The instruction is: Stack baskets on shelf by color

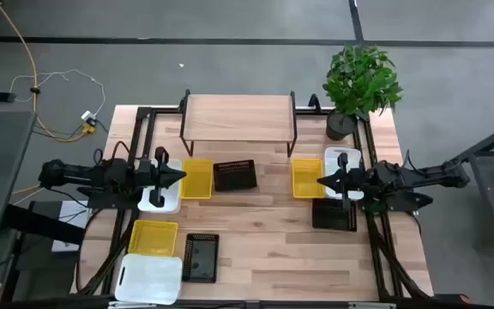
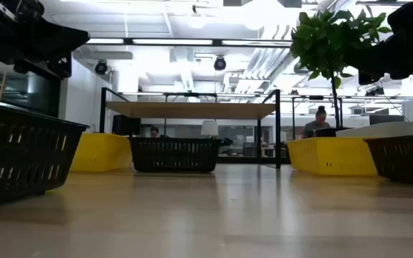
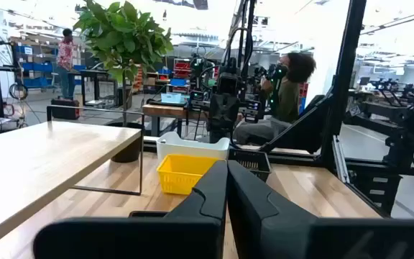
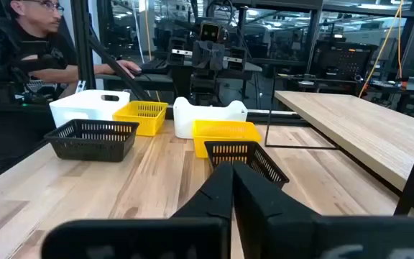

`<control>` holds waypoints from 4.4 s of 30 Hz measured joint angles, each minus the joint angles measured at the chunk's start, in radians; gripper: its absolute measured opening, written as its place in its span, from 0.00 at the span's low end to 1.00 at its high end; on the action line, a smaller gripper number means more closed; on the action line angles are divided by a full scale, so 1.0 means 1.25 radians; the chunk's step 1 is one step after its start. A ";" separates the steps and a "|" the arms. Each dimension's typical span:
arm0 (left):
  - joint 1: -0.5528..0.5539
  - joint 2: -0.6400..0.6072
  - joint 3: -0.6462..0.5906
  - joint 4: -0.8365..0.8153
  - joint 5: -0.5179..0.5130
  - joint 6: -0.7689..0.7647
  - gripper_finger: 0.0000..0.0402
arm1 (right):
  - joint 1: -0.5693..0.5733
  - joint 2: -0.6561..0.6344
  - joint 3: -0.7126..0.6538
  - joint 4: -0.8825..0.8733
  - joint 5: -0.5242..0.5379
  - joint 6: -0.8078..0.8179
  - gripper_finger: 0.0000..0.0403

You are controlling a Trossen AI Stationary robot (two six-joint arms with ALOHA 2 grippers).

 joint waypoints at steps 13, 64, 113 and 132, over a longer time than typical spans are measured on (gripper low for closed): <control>0.000 0.000 0.000 0.000 0.000 0.000 0.00 | 0.000 0.000 0.000 0.000 0.000 0.000 0.00; 0.000 0.000 0.000 0.000 0.000 0.000 0.00 | 0.000 0.000 0.000 0.000 0.000 0.000 0.00; 0.000 0.000 0.000 0.000 0.000 0.000 0.00 | 0.000 0.000 0.000 0.338 0.005 -0.031 0.00; 0.000 0.000 0.000 0.000 -0.001 0.000 0.00 | -0.003 0.488 0.327 0.080 -0.010 0.187 0.26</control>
